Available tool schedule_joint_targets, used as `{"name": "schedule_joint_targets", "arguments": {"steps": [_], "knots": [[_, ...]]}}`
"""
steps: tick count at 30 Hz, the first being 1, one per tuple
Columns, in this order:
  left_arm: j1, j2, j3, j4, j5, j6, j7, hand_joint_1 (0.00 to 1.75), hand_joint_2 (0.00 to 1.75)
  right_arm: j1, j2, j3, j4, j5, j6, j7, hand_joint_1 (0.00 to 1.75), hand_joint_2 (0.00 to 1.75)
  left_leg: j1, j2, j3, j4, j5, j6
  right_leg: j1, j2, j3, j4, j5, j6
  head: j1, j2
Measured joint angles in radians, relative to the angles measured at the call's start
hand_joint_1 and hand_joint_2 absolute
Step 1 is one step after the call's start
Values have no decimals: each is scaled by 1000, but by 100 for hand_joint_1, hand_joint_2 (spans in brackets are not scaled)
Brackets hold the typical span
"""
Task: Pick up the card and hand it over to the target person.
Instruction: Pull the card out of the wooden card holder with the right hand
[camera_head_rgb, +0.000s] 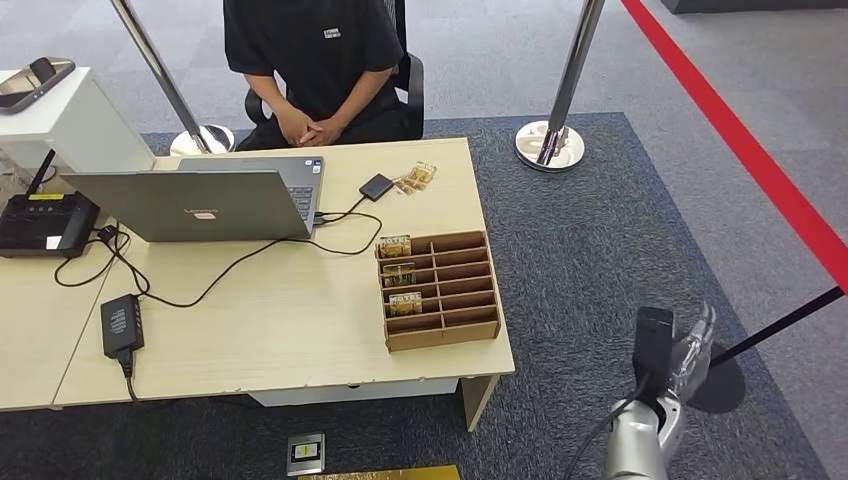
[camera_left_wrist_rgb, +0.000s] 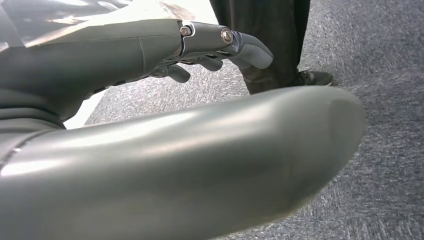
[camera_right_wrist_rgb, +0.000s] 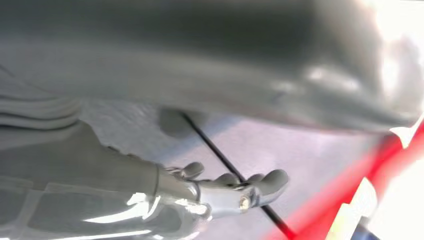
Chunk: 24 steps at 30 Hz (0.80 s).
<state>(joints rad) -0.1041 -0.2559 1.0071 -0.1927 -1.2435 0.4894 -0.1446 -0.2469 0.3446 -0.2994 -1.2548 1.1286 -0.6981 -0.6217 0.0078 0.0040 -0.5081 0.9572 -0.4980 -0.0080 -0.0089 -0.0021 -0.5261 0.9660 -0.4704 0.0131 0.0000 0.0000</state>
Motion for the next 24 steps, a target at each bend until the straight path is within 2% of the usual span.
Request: {"name": "schedule_joint_targets", "arguments": {"steps": [5, 9, 13, 24], "knots": [[0, 1, 1, -3, 0, -3, -3, 0, 0, 39, -19, 154, -75, 121, 0, 102, 0, 0, 2, -4, 2, -1, 2, 0, 1, -4, 3, -2, 0, 0, 0, 0], [-1, 1, 3, -4, 2, -2, -7, 0, 0, 49, -53, 273, -80, 158, 0, 176, 0, 0, 2, -1, 2, -2, 1, 0, 2, -2, 3, -3, 0, 0, 0, 0], [-1, 1, 3, -5, 1, -2, -10, 0, 0, 43, -84, 364, -56, 161, 0, 227, 0, 175, 2, -2, 3, -3, 2, -1, 2, -3, 5, -5, 0, -1, 0, 0], [-2, 4, -7, -5, -11, -6, -7, 0, 0, 36, -139, 458, -36, 126, 0, 315, 0, 175, 2, -3, 2, -2, 2, 0, 2, -4, 4, -5, 1, 0, 0, 0]]}}
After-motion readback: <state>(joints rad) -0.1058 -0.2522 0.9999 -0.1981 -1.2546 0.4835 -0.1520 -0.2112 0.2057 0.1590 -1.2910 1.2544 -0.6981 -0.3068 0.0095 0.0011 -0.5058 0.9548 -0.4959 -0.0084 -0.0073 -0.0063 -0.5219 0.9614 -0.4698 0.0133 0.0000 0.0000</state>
